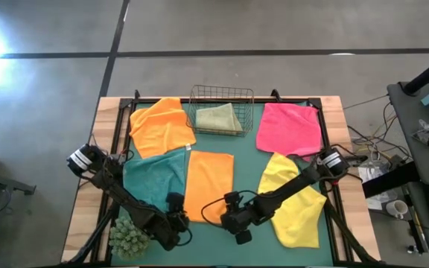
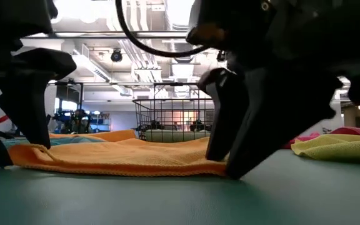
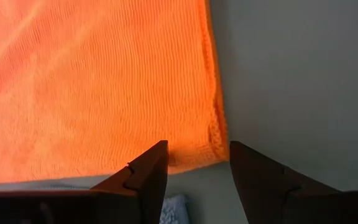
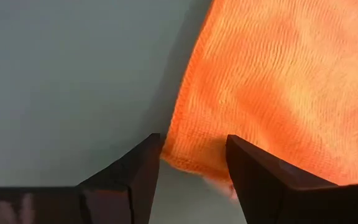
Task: Fold microfiber towels
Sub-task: Fold the orange microfiber cloth
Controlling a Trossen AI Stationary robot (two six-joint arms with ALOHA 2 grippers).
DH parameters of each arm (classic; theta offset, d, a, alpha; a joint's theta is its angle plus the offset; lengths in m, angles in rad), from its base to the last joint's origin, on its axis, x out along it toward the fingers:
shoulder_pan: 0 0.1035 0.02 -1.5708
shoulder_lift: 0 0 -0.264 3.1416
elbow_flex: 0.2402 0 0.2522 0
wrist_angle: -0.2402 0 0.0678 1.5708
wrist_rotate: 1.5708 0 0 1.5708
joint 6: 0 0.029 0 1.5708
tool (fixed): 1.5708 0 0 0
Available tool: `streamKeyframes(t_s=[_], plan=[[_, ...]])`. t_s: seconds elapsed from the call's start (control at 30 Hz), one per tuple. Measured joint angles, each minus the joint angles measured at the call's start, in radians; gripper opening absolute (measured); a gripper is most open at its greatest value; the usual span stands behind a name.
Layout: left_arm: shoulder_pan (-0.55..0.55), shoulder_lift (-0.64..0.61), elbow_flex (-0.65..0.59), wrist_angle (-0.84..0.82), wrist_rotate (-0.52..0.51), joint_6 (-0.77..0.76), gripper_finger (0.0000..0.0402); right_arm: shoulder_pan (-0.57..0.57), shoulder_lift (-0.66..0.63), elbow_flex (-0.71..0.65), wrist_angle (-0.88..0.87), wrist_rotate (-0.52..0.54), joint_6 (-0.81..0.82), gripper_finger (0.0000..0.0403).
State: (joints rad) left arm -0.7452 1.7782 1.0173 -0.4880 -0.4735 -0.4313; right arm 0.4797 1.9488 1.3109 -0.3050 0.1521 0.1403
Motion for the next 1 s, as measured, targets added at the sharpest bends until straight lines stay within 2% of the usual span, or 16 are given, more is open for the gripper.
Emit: streamKeyframes(t_s=[0.23,0.33,0.43,0.73,0.8,1.0], plan=[[0.006,0.01,-0.01,0.01,0.001,-0.003,0.0156,-0.01,0.021,0.01,0.014,0.001,0.025,0.0178],[0.017,0.029,-0.008,0.017,0.0,-0.008,0.0142,-0.02,0.021,0.01,0.012,-0.01,0.051,0.0171],[0.025,0.048,-0.005,0.02,0.001,-0.008,0.0113,-0.031,0.021,0.01,0.012,-0.014,0.069,0.0146],[0.032,0.06,-0.008,0.068,-0.018,-0.006,0.0008,-0.04,0.031,0.01,0.012,-0.002,0.094,0.0034],[0.035,0.061,-0.009,0.069,-0.033,-0.006,0.0004,-0.04,0.03,0.011,0.01,-0.004,0.096,0.0016],[0.041,0.05,0.001,0.06,-0.019,-0.007,0.0006,-0.041,0.01,0.036,-0.067,-0.013,0.128,0.001]])
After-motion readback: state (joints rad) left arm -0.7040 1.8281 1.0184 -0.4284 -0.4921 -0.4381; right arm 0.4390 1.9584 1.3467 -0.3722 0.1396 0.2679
